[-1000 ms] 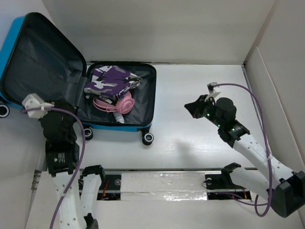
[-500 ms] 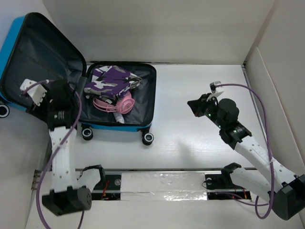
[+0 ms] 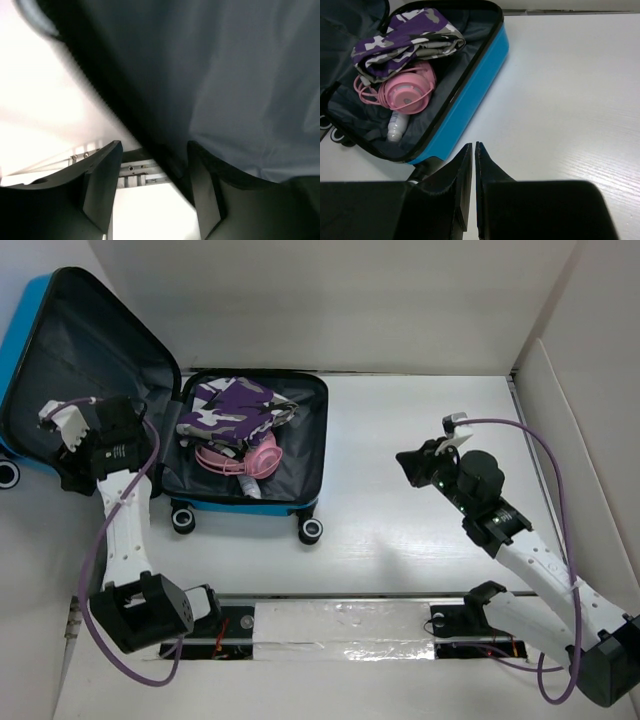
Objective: Pack the luggage
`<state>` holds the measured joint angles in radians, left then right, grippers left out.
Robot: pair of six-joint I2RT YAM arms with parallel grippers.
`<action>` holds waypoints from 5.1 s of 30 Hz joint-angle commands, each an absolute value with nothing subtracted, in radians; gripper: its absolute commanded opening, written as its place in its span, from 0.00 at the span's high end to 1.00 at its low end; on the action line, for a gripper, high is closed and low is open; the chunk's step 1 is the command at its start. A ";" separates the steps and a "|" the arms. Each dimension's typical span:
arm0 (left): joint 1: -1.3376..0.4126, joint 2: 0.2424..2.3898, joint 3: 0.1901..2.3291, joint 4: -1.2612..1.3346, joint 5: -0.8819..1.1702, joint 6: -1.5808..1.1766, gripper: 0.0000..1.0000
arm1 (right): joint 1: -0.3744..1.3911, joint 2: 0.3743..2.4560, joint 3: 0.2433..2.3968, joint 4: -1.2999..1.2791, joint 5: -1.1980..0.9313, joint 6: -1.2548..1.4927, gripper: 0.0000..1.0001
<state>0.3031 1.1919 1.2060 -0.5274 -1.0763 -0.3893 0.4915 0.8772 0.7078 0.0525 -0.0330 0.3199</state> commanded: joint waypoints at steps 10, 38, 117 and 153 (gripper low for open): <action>0.310 1.263 1.344 -0.482 -1.042 -0.333 0.92 | 0.508 0.870 0.736 0.074 -0.011 0.295 0.87; -0.548 0.957 1.132 -0.426 0.889 -0.043 0.01 | 0.477 1.092 0.781 0.072 0.048 0.318 0.81; -0.793 0.775 0.776 -0.172 -0.726 -0.807 0.39 | 0.106 1.626 1.390 0.026 -0.104 0.411 0.20; -0.044 1.962 1.500 0.123 0.359 -0.609 0.52 | 0.290 1.195 0.644 0.164 0.069 0.522 0.90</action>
<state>-0.0193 2.0617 1.6157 -0.0208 0.2607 -0.5755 0.2825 1.1450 0.5533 0.0345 0.0696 0.5438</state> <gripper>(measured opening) 0.480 0.101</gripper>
